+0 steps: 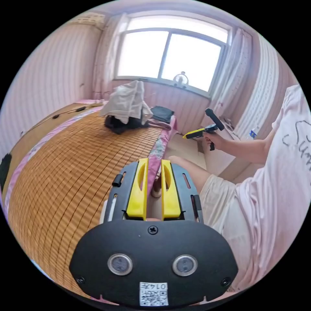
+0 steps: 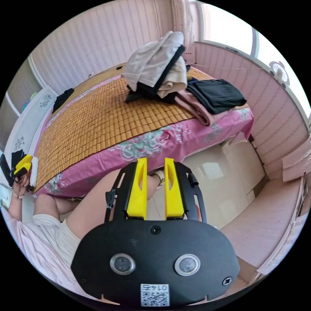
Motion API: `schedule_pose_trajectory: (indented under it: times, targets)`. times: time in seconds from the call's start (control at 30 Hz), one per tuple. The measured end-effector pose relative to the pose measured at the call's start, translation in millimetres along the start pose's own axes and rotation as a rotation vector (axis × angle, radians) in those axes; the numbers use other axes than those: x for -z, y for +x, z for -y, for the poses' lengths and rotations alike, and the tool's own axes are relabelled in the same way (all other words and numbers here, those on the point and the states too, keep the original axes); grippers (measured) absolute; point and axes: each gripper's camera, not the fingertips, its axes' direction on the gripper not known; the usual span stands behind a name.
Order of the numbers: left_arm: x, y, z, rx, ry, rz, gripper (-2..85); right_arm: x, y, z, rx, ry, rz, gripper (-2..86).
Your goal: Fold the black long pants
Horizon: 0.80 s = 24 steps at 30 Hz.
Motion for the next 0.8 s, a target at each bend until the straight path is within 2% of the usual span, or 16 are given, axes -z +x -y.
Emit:
schedule_pose_trajectory:
  times: [0.23, 0.37, 0.57, 0.73, 0.8]
  targets:
    - [-191, 15, 157, -0.214, -0.117, -0.103, 8.2, 3, 123, 64, -0.006, 0.129, -0.068, 10.3]
    - [-294, 1, 245, -0.179, -0.097, -0.310, 8.8, -8, 185, 126, -0.036, 0.172, -0.117, 10.7]
    - [-440, 1, 346, -0.152, -0.222, -0.154, 8.9, -47, 257, 160, -0.090, 0.104, -0.136, 10.3]
    - [-526, 18, 370, -0.205, -0.371, -0.074, 10.4, -7, 304, 138, -0.122, 0.237, 0.040, 3.8]
    - [-531, 16, 372, -0.144, -0.363, -0.095, 8.9, 21, 313, 123, -0.095, 0.329, 0.074, 3.1]
